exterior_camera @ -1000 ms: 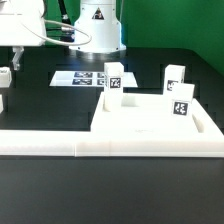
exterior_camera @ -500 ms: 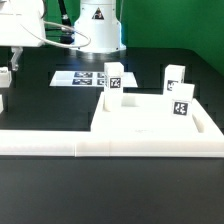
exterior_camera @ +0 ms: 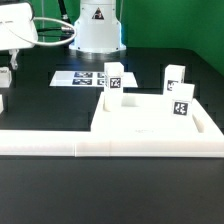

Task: Assemble square table

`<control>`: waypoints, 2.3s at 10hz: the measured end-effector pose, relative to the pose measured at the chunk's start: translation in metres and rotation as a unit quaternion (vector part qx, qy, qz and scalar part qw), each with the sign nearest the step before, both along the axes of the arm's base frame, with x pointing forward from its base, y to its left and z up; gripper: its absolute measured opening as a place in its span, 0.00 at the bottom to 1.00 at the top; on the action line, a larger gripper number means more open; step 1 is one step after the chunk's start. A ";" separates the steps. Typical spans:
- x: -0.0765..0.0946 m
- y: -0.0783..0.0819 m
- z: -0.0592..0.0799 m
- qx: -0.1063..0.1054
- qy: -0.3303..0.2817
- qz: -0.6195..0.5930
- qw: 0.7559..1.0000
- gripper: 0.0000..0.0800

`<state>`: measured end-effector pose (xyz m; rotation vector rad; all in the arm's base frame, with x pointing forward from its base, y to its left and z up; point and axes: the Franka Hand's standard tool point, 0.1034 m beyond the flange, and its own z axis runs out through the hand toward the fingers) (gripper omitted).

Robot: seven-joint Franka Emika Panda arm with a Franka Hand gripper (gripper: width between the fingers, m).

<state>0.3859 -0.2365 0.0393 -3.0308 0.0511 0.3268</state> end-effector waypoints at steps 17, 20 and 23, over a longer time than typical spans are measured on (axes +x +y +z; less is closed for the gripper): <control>-0.036 0.000 -0.028 -0.001 0.317 0.027 0.948 0.81; -0.041 0.002 -0.027 0.002 0.331 0.020 0.943 0.81; -0.041 0.002 -0.027 0.002 0.331 0.020 0.943 0.55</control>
Offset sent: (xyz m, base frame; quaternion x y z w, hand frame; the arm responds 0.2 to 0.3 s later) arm -0.0011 0.0160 0.0014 0.0023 -0.1440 0.0107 0.9895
